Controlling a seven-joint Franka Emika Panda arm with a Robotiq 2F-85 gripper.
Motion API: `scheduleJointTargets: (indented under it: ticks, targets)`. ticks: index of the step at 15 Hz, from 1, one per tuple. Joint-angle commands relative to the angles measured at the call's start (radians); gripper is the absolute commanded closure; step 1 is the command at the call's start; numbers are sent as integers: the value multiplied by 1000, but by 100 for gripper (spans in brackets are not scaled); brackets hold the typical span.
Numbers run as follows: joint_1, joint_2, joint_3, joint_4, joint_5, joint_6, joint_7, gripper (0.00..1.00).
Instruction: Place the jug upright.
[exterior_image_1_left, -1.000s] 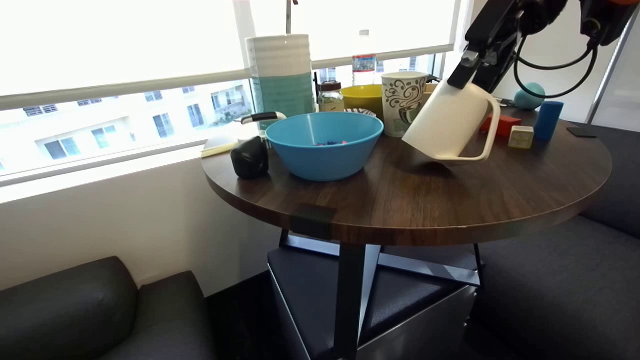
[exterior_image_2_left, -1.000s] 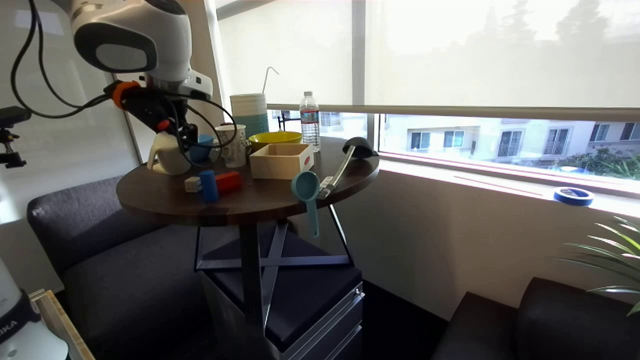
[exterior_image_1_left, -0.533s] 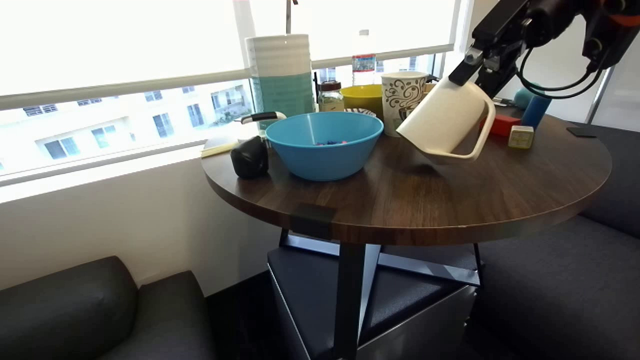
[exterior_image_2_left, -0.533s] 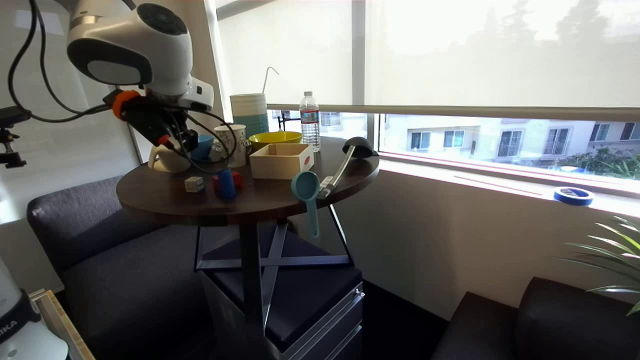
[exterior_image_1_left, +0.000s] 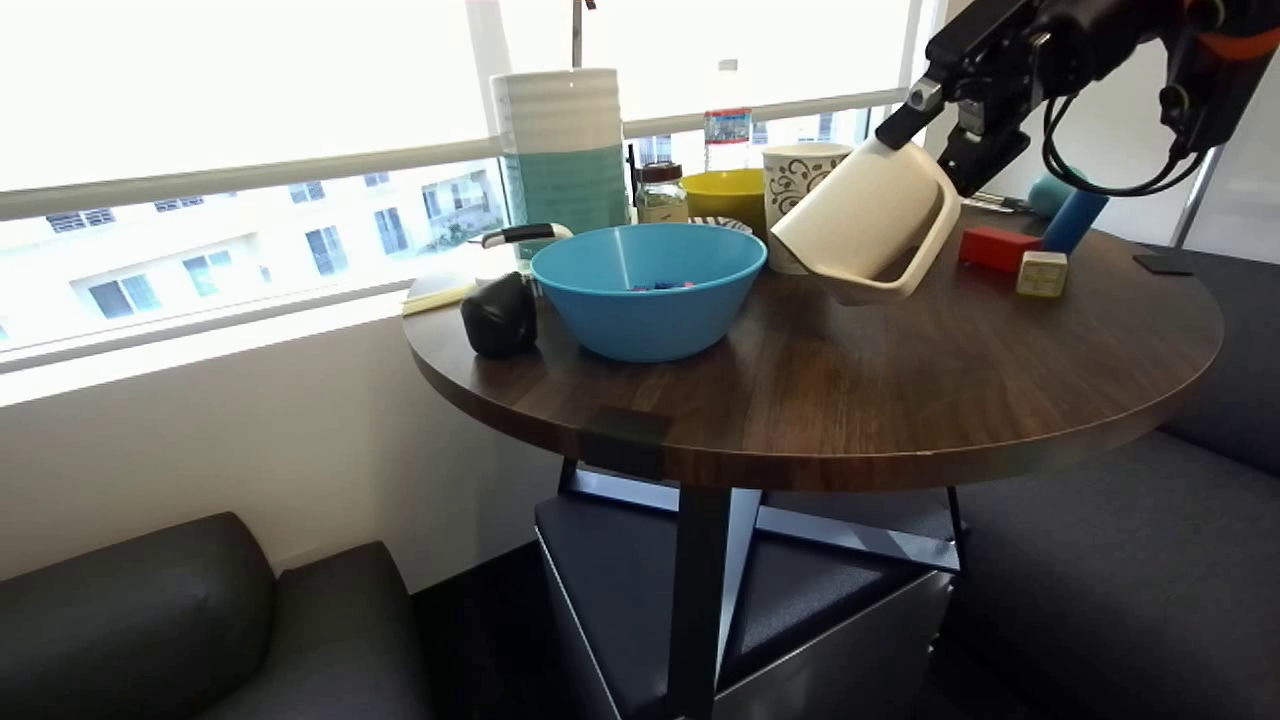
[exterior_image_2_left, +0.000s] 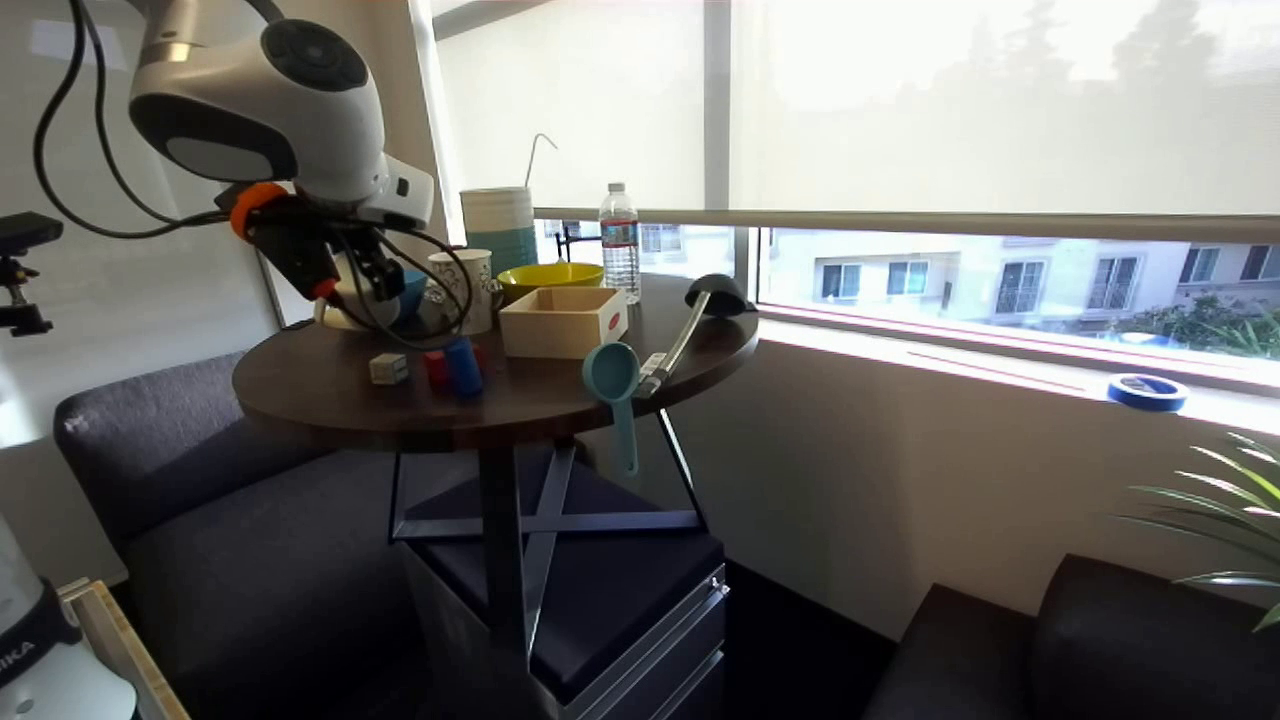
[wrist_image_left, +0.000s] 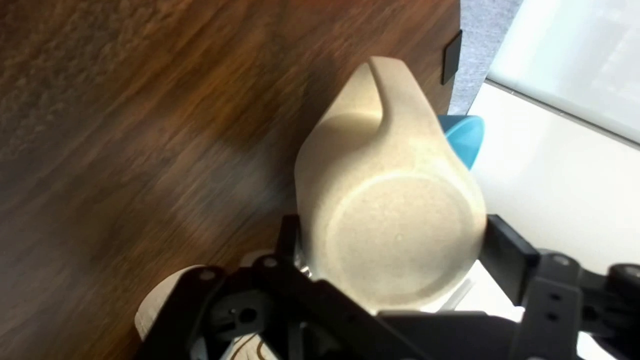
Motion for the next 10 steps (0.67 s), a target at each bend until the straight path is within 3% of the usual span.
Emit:
scheduleJointTargets:
  ticks: [1, 10]
  targets:
    - [-24, 0, 26, -13, 80, 10, -32, 37]
    - [-41, 44, 44, -8, 218, -6, -125, 37]
